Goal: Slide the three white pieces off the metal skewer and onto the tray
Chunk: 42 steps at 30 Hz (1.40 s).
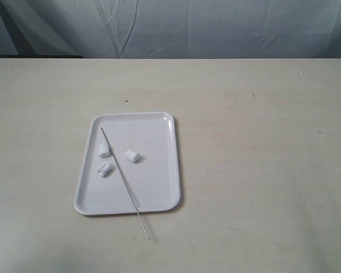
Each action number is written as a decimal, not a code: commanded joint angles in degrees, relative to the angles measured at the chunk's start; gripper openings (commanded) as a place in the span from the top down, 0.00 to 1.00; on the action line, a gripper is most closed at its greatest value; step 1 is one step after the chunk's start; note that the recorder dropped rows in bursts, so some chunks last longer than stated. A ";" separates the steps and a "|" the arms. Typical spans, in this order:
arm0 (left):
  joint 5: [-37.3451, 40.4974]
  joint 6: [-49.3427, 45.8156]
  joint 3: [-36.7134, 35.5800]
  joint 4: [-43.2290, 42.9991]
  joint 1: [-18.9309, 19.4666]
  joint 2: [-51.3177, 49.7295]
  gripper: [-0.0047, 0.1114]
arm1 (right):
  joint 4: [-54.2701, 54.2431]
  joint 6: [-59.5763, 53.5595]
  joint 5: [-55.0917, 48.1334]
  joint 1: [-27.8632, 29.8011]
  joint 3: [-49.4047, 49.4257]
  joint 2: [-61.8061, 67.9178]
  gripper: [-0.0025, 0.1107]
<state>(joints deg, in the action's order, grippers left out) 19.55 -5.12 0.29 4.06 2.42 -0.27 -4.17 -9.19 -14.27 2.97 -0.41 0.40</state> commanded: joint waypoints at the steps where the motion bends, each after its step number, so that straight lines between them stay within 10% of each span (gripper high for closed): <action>1: -0.18 0.00 -0.29 -0.30 -0.31 0.27 0.96 | 2.17 0.29 -2.72 0.29 0.41 -0.40 0.52; 42: -0.29 0.00 -0.29 -0.30 -0.31 0.27 0.96 | 11.65 9.74 -7.03 0.29 0.41 -0.40 0.52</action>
<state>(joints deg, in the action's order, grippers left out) 19.65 -5.12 0.29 3.78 2.42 -0.27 6.99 1.34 -21.78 2.97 -0.06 0.36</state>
